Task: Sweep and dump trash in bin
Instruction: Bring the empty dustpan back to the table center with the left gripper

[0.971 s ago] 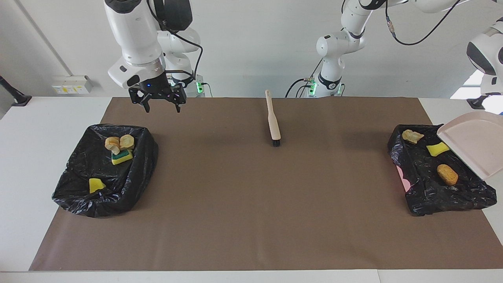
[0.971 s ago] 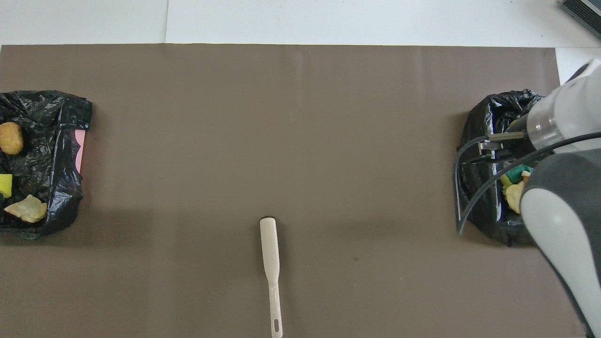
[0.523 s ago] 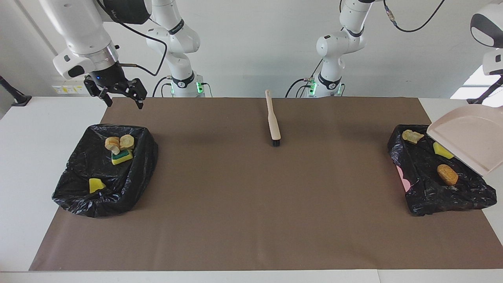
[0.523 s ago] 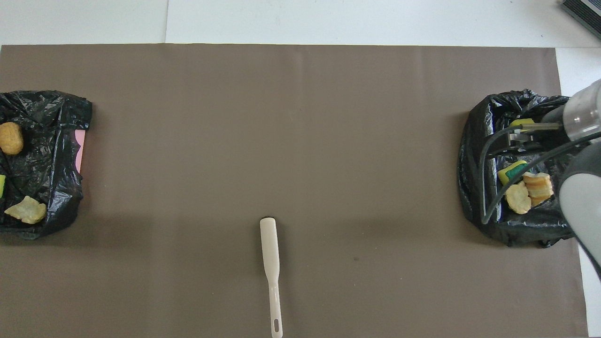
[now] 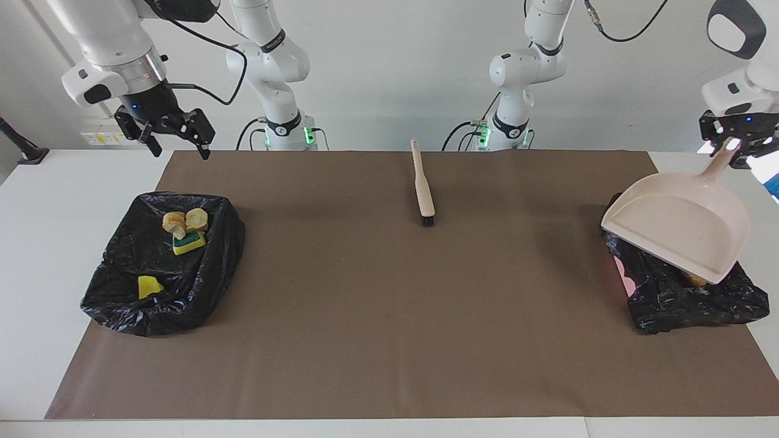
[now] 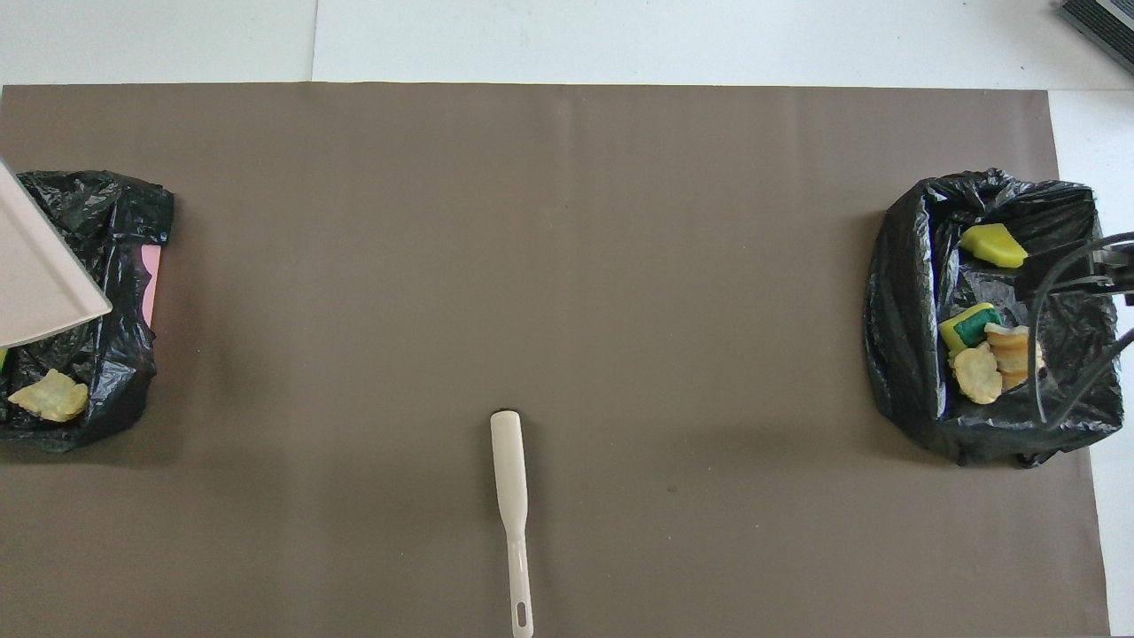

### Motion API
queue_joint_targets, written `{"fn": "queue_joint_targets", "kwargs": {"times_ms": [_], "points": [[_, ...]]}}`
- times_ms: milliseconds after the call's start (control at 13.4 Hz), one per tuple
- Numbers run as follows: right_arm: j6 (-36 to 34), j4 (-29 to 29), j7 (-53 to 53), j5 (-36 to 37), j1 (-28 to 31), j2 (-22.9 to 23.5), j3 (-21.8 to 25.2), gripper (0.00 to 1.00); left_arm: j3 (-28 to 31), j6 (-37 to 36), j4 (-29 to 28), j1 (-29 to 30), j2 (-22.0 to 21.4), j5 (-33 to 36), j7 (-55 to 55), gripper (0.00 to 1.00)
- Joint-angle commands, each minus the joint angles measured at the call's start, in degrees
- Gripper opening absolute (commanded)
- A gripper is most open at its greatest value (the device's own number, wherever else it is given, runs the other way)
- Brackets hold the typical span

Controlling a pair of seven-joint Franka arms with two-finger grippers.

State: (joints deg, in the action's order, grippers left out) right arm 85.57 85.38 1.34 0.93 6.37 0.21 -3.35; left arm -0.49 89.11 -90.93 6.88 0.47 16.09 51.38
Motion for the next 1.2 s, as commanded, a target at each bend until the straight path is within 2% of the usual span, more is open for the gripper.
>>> {"fn": "queue_joint_targets", "kwargs": {"times_ms": [0,149,374,747,971,1121], "points": [[-0.67,0.49,-0.20,-1.10,0.49,-0.82,-0.16,1.00,0.76,0.36,-8.46,-11.49,-5.30,-5.17,-21.32,0.00],[-0.67,0.49,-0.20,-1.10,-0.12,-0.74,-0.25,1.00,0.76,2.20,-9.61,-20.03,-4.34,-9.12,-36.54,0.00],[-0.67,0.49,-0.20,-1.28,-0.13,-0.74,-0.51,1.00,0.76,8.61,-12.08,-26.12,-2.77,-15.28,-49.85,0.00],[-0.76,0.49,-0.20,-1.28,-0.13,-0.74,-0.51,1.00,0.76,18.29,-11.82,-31.66,4.17,-18.19,-57.69,0.00],[-0.67,0.49,-0.20,-1.28,-0.13,-0.83,-0.51,1.00,0.76,26.26,-11.20,-36.31,10.67,-18.28,-63.75,0.00],[-0.67,0.49,-0.20,-1.28,-0.13,-0.83,-0.60,1.00,0.76,27.96,-11.20,-38.16,13.05,-18.98,-63.86,0.00]]}}
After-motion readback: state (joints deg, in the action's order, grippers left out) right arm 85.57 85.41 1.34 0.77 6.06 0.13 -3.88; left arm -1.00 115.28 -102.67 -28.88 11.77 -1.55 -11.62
